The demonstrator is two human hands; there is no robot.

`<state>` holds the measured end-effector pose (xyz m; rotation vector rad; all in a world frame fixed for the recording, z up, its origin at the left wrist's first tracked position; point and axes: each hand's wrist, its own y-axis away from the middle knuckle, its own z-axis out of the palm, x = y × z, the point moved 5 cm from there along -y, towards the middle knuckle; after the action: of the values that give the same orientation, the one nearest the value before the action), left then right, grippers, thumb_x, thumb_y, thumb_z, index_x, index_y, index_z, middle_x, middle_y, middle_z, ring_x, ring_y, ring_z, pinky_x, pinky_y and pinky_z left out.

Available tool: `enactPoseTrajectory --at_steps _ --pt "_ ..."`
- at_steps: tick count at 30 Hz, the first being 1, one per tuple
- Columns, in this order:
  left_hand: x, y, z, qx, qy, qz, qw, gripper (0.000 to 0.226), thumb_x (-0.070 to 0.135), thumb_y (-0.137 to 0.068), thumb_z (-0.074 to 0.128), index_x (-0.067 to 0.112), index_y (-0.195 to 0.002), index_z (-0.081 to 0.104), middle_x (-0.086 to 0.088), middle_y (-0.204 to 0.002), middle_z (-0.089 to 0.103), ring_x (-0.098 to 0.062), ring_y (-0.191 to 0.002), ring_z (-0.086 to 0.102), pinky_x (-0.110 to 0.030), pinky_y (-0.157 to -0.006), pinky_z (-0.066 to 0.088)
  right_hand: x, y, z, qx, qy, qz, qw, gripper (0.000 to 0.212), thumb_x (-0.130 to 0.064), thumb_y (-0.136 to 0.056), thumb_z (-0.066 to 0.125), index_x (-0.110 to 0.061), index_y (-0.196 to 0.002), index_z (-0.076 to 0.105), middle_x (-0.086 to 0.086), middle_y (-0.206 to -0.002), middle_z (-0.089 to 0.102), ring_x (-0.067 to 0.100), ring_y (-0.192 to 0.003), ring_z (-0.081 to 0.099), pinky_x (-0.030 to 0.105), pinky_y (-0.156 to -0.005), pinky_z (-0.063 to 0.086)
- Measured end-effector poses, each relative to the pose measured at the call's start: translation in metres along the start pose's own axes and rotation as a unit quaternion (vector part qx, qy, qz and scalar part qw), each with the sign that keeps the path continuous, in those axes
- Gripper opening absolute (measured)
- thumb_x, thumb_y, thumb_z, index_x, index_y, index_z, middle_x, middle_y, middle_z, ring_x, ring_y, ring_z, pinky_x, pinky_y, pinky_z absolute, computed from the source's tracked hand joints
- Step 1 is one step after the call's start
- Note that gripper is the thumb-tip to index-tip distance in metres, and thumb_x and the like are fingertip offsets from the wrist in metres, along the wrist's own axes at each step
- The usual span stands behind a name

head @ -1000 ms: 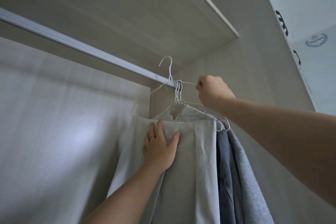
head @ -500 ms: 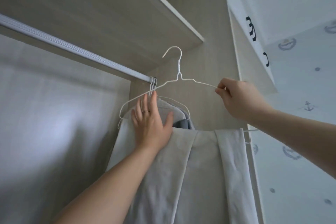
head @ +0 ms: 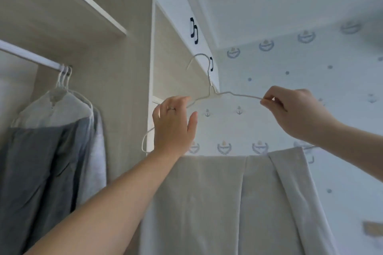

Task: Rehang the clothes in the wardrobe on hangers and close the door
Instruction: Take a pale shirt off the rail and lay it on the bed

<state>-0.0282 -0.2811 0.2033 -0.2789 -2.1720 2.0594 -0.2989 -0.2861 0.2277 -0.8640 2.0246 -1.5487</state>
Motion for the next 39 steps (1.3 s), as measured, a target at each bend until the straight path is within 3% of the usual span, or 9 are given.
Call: enactPoseTrajectory --at_steps 11,14,18,21,24,26,28,34,39 --pt "0.233 0.079 0.178 -0.115 0.237 -0.024 0.964 0.044 0.048 -0.094 0.057 0.017 -0.125 0.057 0.0 -0.133 0.056 -0.025 -0.132 0.04 -0.047 -0.107 0.026 0.169 0.18 -0.171 -0.077 0.202 0.117 0.969 0.013 -0.03 -0.097 0.055 -0.023 -0.087 0.06 -0.01 -0.052 0.052 0.007 -0.049 0.05 0.028 -0.048 0.04" --pt "0.307 0.116 0.216 -0.162 0.304 -0.017 0.939 0.045 0.051 -0.093 0.059 0.019 -0.126 0.055 0.001 -0.135 0.055 -0.021 -0.135 0.037 -0.049 -0.11 0.023 0.202 0.233 -0.214 -0.128 0.328 0.131 0.927 0.019 -0.035 -0.095 0.055 -0.019 -0.09 0.061 -0.019 -0.058 0.047 0.02 -0.054 0.054 0.033 -0.054 0.049" --pt "0.409 0.166 0.257 -0.22 0.372 0.026 0.901 0.052 0.057 -0.092 0.055 0.02 -0.128 0.052 0.002 -0.138 0.052 -0.019 -0.14 0.032 -0.047 -0.113 0.017 0.241 0.294 -0.271 -0.15 0.46 0.122 0.866 0.016 -0.025 -0.085 0.073 -0.015 -0.094 0.064 -0.007 -0.069 0.06 0.018 -0.052 0.051 0.025 -0.052 0.039" --pt "0.487 0.199 0.279 -0.24 0.424 0.061 0.871 0.051 0.054 -0.091 0.058 0.019 -0.128 0.052 0.001 -0.143 0.051 -0.023 -0.145 0.028 -0.049 -0.115 0.015 0.269 0.34 -0.311 -0.179 0.537 0.136 0.813 0.031 -0.024 -0.08 0.078 -0.013 -0.106 0.067 0.001 -0.089 0.067 0.025 -0.076 0.066 0.033 -0.049 0.052" --pt "0.564 0.227 0.296 -0.267 0.473 0.084 0.835 0.051 0.053 -0.091 0.059 0.019 -0.129 0.053 -0.001 -0.149 0.047 -0.026 -0.146 0.027 -0.053 -0.116 0.017 0.282 0.38 -0.351 -0.188 0.581 0.15 0.777 0.05 -0.026 -0.077 0.077 -0.014 -0.124 0.063 0.005 -0.12 0.064 0.026 -0.111 0.059 0.042 -0.078 0.056" --pt "0.612 0.244 0.302 -0.282 0.511 0.091 0.807 0.051 0.053 -0.091 0.06 0.02 -0.129 0.053 -0.001 -0.15 0.046 -0.026 -0.146 0.028 -0.053 -0.115 0.017 0.284 0.404 -0.377 -0.198 0.606 0.177 0.75 0.059 -0.029 -0.077 0.073 -0.015 -0.133 0.058 0.005 -0.136 0.056 0.026 -0.127 0.047 0.046 -0.1 0.043" --pt "0.659 0.261 0.304 -0.289 0.554 0.101 0.774 0.051 0.053 -0.091 0.061 0.02 -0.129 0.054 -0.001 -0.149 0.046 -0.026 -0.144 0.029 -0.053 -0.114 0.018 0.283 0.427 -0.404 -0.206 0.626 0.223 0.718 0.067 -0.028 -0.077 0.075 -0.016 -0.139 0.054 0.006 -0.145 0.05 0.028 -0.136 0.042 0.053 -0.109 0.034" --pt "0.779 0.3 0.278 -0.282 0.648 0.17 0.687 0.06 0.061 -0.087 0.059 0.018 -0.128 0.056 -0.002 -0.148 0.048 -0.029 -0.143 0.034 -0.057 -0.113 0.021 0.246 0.489 -0.467 -0.224 0.687 0.335 0.605 0.077 -0.034 -0.077 0.079 -0.019 -0.145 0.047 0.006 -0.152 0.043 0.031 -0.139 0.039 0.06 -0.106 0.037" --pt "0.855 0.325 0.232 -0.253 0.717 0.216 0.613 0.069 0.054 -0.083 0.072 0.013 -0.135 0.053 -0.004 -0.151 0.046 -0.031 -0.145 0.031 -0.056 -0.114 0.02 0.193 0.526 -0.503 -0.224 0.718 0.4 0.523 0.081 -0.039 -0.08 0.076 -0.02 -0.15 0.039 0.003 -0.159 0.03 0.026 -0.147 0.025 0.067 -0.11 0.028"
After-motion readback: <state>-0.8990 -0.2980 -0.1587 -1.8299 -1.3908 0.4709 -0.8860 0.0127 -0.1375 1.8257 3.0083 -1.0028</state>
